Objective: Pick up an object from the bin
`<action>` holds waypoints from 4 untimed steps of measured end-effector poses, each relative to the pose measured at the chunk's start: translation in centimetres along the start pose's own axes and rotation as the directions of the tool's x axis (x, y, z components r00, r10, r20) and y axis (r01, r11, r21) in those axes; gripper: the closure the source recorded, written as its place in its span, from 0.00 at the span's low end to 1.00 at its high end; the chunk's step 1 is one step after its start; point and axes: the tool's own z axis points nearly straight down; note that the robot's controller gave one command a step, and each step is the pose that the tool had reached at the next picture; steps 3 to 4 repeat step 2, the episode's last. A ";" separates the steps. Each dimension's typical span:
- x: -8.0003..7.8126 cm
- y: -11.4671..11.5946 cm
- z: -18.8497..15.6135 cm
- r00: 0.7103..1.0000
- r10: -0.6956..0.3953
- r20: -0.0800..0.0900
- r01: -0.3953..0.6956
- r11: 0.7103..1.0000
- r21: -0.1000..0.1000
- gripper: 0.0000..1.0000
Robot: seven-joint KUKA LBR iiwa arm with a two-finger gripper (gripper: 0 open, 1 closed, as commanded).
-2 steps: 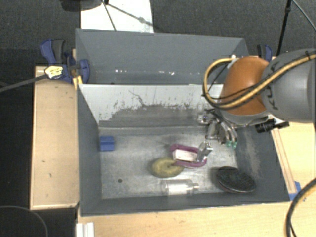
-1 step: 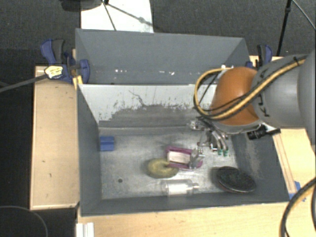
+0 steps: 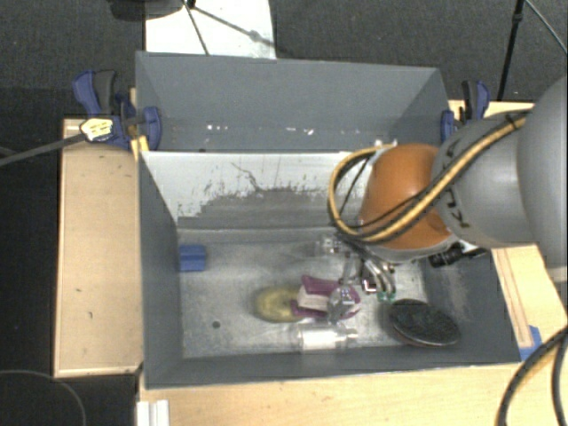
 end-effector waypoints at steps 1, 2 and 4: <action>0.2 0.1 0.1 1.000 -0.001 -0.011 0.001 1.000 -0.001 1.00; -0.6 -0.7 -12.6 0.998 0.059 -0.001 -0.059 0.998 -0.002 1.00; -0.6 -0.7 -12.6 0.998 0.059 -0.001 -0.059 0.998 -0.002 1.00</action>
Offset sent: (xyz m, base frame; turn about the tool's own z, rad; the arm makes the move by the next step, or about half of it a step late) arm 0.0000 0.0000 0.0000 0.0000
